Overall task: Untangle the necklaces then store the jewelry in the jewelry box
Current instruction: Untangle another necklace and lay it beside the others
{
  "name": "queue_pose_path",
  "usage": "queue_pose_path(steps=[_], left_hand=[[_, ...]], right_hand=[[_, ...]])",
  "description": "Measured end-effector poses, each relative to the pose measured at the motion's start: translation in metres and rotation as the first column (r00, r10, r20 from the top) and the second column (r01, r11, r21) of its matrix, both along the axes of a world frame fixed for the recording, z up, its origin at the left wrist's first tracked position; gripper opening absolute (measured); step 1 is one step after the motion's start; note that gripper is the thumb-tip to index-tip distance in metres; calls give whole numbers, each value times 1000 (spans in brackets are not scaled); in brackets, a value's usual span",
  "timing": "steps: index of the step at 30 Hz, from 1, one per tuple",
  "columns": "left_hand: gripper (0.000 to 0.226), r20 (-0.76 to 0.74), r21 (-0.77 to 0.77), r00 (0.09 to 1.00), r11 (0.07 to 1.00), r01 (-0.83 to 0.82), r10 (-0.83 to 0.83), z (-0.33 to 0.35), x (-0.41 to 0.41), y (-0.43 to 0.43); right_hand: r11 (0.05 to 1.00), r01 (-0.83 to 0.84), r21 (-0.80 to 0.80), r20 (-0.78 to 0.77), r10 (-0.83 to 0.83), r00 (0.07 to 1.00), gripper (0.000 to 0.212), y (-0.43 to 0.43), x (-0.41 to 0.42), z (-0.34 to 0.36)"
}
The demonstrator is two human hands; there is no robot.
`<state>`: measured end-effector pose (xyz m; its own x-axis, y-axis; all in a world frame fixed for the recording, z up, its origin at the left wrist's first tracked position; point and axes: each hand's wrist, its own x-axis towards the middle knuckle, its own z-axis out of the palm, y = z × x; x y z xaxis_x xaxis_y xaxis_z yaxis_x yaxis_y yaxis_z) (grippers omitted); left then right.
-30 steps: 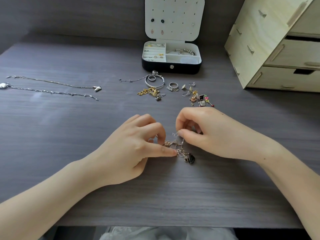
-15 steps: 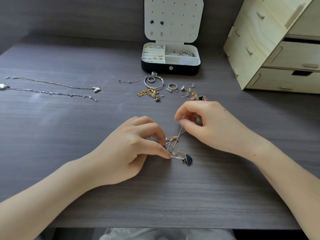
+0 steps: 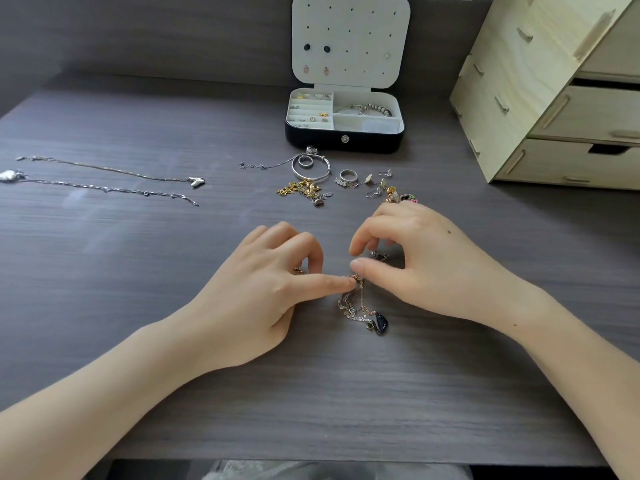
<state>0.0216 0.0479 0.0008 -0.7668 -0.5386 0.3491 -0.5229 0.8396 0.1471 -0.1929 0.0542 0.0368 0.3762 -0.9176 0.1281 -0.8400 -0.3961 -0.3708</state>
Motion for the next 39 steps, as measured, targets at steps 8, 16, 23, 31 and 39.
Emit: queue_pose_path(steps=[8, 16, 23, 31, 39], left_hand=[[56, -3, -68, 1000, 998, -14, 14, 5, 2, -2], [54, -17, -105, 999, 994, -33, 31, 11, 7, -6], [56, -11, -54, 1000, 998, 16, -16, 12, 5, -4], [60, -48, 49, 994, 993, 105, -102, 6, 4, -2], [44, -205, 77, 979, 997, 1, 15, 9, 4, -3]], right_hand=[[996, -73, 45, -39, 75, 996, 9, -2, -3, -1], [987, -138, 87, -116, 148, 982, 17, -1, -12, 7], [970, -166, 177, -169, 196, 966, 25, 3, -17, 17], [976, -157, 153, 4, 158, 987, 10, 4, -8, 10], [982, -147, 116, 57, 141, 988, 6, 5, 7, -1]])
